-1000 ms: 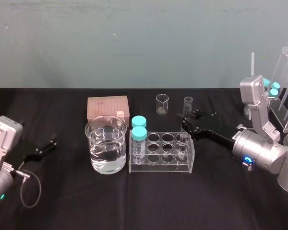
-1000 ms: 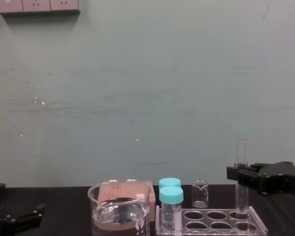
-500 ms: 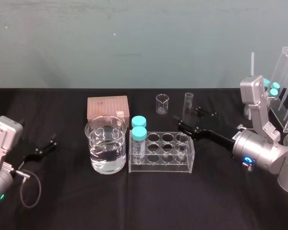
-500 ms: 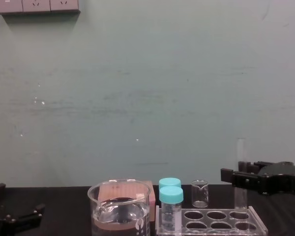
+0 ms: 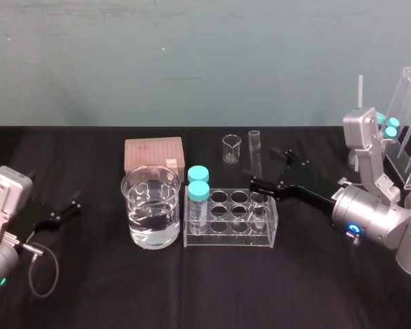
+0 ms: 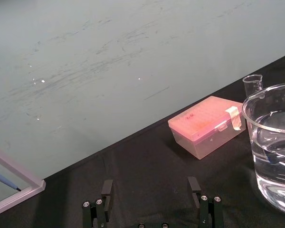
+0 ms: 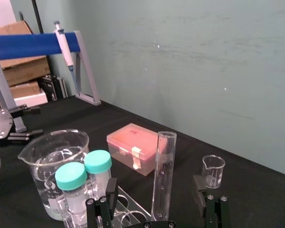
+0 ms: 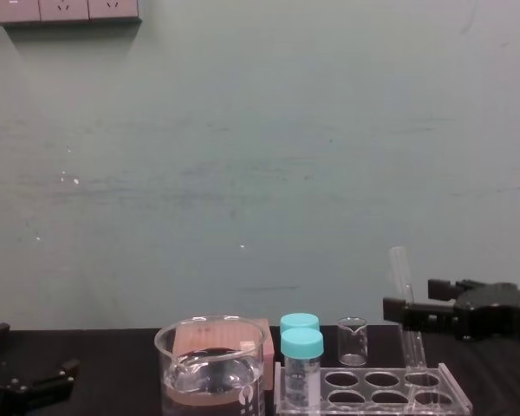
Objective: Hold the test tube with one hand and immerse one end into the beaker, then return it to the test tube rack.
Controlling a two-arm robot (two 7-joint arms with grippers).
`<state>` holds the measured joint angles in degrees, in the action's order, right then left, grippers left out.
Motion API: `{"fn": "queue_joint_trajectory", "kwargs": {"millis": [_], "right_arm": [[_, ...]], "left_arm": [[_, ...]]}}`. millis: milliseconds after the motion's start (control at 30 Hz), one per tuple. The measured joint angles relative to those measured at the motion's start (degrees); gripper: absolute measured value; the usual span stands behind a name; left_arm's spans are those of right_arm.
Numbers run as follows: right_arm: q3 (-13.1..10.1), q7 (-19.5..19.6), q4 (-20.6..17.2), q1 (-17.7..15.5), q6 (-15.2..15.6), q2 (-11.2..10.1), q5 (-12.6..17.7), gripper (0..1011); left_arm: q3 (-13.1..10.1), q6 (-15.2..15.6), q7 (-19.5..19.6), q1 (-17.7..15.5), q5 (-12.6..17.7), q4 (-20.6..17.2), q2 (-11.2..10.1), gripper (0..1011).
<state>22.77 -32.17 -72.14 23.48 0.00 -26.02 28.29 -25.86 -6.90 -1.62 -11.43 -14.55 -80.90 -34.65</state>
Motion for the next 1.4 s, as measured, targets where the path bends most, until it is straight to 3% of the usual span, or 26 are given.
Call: {"fn": "queue_joint_trajectory", "kwargs": {"millis": [133,333,467,600,833,1067,1400], "right_arm": [[-0.8,0.1,-1.8,-1.0,-0.4,-0.5,0.5,1003],[-3.7,2.3,-8.1,-4.7,-1.3,-2.4,1.5,1003],[-7.5,5.9,-14.0,-9.1,-2.9,-4.5,1.7,1002],[-11.1,9.8,-16.6,-12.7,-3.8,-5.4,0.9,1003],[-15.1,16.4,-15.3,-17.0,-4.8,-4.2,-1.5,1003],[-15.0,18.7,-11.2,-16.9,-5.0,-1.3,-4.0,1003],[-14.6,18.6,-10.2,-16.3,-4.3,-0.7,-4.8,1003]], "left_arm": [[0.0,0.0,0.0,0.0,0.0,0.0,0.0,1000],[0.0,0.0,0.0,0.0,0.0,0.0,0.0,1000],[0.0,0.0,0.0,0.0,0.0,0.0,0.0,1000],[0.0,0.0,0.0,0.0,0.0,0.0,0.0,1000],[0.0,0.0,0.0,0.0,0.0,0.0,0.0,1000],[0.0,0.0,0.0,0.0,0.0,0.0,0.0,1000],[0.0,0.0,0.0,0.0,0.0,0.0,0.0,1000]]}}
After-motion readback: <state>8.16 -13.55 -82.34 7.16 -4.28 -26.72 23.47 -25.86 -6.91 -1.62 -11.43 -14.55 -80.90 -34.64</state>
